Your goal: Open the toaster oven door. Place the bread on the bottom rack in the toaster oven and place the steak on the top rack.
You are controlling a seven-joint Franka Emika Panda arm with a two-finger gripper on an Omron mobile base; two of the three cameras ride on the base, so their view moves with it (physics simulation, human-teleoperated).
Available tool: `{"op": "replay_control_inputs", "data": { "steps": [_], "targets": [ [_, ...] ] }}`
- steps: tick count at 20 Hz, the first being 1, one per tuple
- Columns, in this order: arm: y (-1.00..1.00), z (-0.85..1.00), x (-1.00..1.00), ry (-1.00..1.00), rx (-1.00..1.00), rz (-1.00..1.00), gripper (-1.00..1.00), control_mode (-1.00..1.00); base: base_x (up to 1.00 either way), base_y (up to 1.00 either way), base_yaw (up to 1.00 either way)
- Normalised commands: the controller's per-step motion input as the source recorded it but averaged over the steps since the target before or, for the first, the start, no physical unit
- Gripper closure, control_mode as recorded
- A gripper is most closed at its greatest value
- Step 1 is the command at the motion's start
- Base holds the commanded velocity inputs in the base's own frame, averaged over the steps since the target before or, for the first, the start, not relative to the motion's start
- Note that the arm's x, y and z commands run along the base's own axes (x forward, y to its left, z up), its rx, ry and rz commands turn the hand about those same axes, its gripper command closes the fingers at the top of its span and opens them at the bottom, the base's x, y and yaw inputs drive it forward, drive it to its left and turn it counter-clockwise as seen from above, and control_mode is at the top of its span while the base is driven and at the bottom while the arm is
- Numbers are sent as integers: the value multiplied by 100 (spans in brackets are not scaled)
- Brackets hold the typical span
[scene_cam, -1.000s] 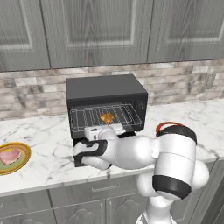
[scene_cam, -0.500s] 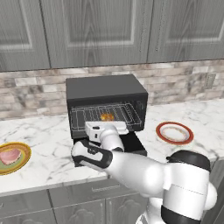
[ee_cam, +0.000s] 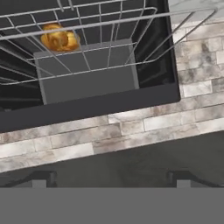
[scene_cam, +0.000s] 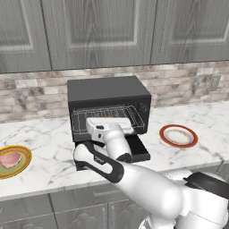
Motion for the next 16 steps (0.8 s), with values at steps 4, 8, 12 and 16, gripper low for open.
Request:
{"op": "replay_control_inputs", "data": {
  "steps": [4,8,12,16],
  "targets": [
    [51,100,-61,10,0,0,-100,-100,0,0,0],
    [39,100,-27,1,0,0,-100,-100,0,0,0],
    [16,100,0,3,3,6,-100,-100,0,0,0],
    [3,100,-8,31,23,12,-100,-100,0,0,0]
  ]
}}
